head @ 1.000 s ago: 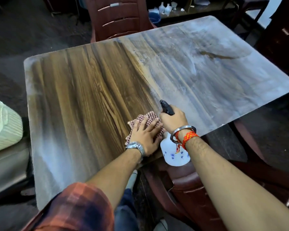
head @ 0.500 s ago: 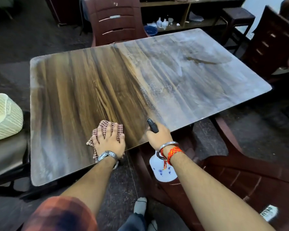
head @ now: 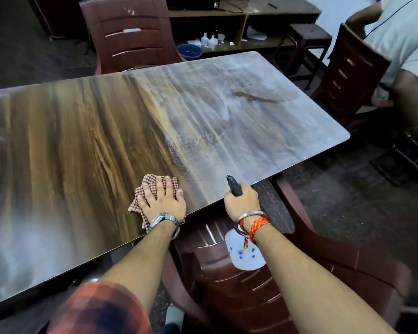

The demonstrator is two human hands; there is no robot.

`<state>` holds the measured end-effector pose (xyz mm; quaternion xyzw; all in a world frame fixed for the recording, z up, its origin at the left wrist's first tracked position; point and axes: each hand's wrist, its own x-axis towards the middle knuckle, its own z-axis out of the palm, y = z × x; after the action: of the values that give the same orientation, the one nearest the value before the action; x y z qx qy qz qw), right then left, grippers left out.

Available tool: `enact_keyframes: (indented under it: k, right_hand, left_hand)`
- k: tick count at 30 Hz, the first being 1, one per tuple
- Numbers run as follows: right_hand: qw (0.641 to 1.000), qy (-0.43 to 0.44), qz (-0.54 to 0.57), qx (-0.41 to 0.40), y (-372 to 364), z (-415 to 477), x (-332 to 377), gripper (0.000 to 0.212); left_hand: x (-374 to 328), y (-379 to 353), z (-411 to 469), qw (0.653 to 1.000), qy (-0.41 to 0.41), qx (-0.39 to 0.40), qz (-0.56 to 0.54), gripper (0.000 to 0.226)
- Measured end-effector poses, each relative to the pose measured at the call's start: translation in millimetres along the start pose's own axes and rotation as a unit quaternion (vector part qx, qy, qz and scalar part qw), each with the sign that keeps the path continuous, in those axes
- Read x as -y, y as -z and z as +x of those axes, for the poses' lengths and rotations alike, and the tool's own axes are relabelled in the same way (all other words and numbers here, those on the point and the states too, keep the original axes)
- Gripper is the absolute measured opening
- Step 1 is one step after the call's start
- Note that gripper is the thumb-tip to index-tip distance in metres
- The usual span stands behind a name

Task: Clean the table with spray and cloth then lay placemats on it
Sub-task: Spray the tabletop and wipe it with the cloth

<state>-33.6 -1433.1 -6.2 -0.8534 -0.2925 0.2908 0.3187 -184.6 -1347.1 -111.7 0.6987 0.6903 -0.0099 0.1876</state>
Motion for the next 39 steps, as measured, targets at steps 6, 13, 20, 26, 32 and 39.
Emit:
enact_keyframes:
  k: [6, 13, 20, 26, 32, 39]
  right_hand:
    - [0.999, 0.027, 0.014, 0.027, 40, 39, -27, 0.008]
    - [0.997, 0.071, 0.037, 0.012, 122, 87, -62, 0.013]
    - [0.996, 0.083, 0.011, 0.041, 187, 118, -93, 0.013]
    - [0.990, 0.121, 0.045, 0.055, 199, 146, -104, 0.020]
    - [0.990, 0.119, 0.061, 0.046, 224, 185, -116, 0.009]
    - [0.990, 0.121, 0.033, 0.064, 257, 238, -125, 0.007]
  left_hand:
    - [-40, -17, 0, 0.999, 0.022, -0.028, 0.012, 0.061]
    - [-107, -43, -24, 0.999, 0.040, -0.012, 0.019, 0.061]
    - [-159, -52, -29, 0.998, 0.057, 0.038, 0.015, 0.061]
    - [-225, -70, -21, 0.999, 0.023, 0.030, 0.016, 0.059]
    - [-321, -97, -6, 0.999, -0.038, -0.005, 0.034, 0.057]
    - [-414, -120, -9, 0.982, -0.164, 0.047, 0.077, 0.055]
